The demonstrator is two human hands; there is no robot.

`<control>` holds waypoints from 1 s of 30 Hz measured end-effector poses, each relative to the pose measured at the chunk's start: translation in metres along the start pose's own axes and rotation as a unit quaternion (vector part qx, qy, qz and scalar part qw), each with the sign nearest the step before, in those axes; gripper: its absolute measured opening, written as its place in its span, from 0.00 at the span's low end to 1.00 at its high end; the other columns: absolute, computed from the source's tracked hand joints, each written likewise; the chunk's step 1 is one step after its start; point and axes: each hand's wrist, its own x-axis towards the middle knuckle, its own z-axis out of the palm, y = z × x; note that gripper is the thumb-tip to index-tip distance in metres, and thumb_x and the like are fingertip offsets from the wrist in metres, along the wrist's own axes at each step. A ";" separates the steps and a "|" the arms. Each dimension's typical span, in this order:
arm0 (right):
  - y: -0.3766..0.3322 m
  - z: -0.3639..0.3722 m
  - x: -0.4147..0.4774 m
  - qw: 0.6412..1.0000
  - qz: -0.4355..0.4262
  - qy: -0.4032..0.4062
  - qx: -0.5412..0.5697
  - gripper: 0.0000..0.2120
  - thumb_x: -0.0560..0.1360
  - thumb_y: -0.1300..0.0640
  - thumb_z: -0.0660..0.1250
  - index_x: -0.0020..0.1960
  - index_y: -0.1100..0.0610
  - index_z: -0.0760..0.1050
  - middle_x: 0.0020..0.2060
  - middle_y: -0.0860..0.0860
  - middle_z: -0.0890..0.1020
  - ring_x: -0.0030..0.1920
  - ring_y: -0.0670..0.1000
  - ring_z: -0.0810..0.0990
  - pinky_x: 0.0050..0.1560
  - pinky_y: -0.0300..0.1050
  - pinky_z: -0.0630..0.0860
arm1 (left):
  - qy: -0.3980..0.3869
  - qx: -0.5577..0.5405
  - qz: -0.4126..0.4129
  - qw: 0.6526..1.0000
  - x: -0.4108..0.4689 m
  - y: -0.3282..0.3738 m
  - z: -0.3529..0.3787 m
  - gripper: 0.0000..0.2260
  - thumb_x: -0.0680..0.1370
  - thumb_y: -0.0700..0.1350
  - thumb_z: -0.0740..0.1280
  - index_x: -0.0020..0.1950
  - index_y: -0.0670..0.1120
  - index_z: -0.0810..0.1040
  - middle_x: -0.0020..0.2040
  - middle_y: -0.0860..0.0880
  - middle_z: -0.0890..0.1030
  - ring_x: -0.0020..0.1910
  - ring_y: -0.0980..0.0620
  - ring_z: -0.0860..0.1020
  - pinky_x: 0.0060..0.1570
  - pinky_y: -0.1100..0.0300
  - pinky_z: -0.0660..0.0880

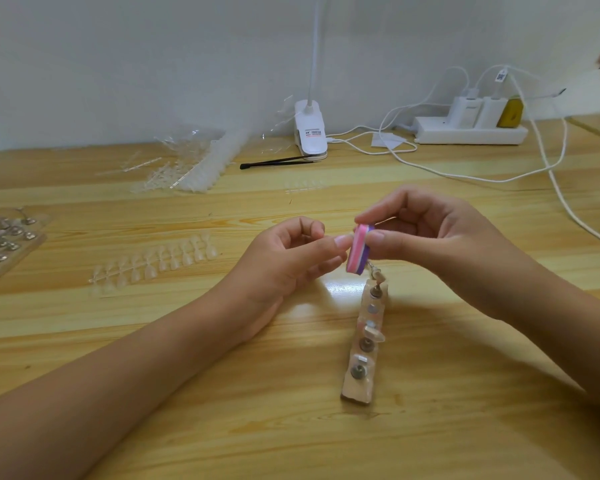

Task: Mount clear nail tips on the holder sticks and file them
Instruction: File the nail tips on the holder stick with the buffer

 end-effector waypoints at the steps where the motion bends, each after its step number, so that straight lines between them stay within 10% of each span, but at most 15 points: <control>1: 0.001 0.001 0.000 1.000 0.000 0.005 -0.001 0.10 0.71 0.58 0.72 0.52 0.58 0.79 0.45 0.55 0.86 0.48 0.53 0.86 0.51 0.40 0.80 | 0.001 -0.003 0.000 1.000 0.000 0.000 0.000 0.11 0.66 0.43 0.75 0.38 0.46 0.73 0.36 0.51 0.79 0.36 0.57 0.81 0.40 0.69 0.77; 13: 0.002 -0.006 0.005 0.986 -0.003 0.137 0.095 0.09 0.71 0.61 0.69 0.51 0.57 0.79 0.41 0.49 0.83 0.46 0.47 0.83 0.53 0.38 0.79 | -0.012 0.004 -0.013 1.000 0.000 0.002 -0.002 0.07 0.68 0.44 0.77 0.36 0.51 0.79 0.43 0.46 0.79 0.41 0.54 0.82 0.44 0.67 0.78; 21: 0.004 -0.005 0.000 0.996 0.035 -0.079 0.011 0.14 0.73 0.57 0.69 0.58 0.48 0.82 0.46 0.49 0.83 0.48 0.47 0.83 0.49 0.37 0.78 | -0.033 -0.018 -0.005 0.999 0.000 0.004 -0.001 0.02 0.71 0.43 0.72 0.41 0.49 0.80 0.43 0.49 0.82 0.44 0.55 0.82 0.47 0.66 0.78; 30: 0.008 0.000 -0.001 0.997 0.039 -0.059 0.026 0.12 0.71 0.58 0.71 0.54 0.52 0.81 0.45 0.50 0.85 0.46 0.47 0.85 0.46 0.35 0.78 | -0.027 0.016 0.023 0.999 -0.002 0.002 0.000 0.02 0.70 0.47 0.74 0.41 0.50 0.82 0.43 0.48 0.85 0.45 0.54 0.83 0.49 0.64 0.78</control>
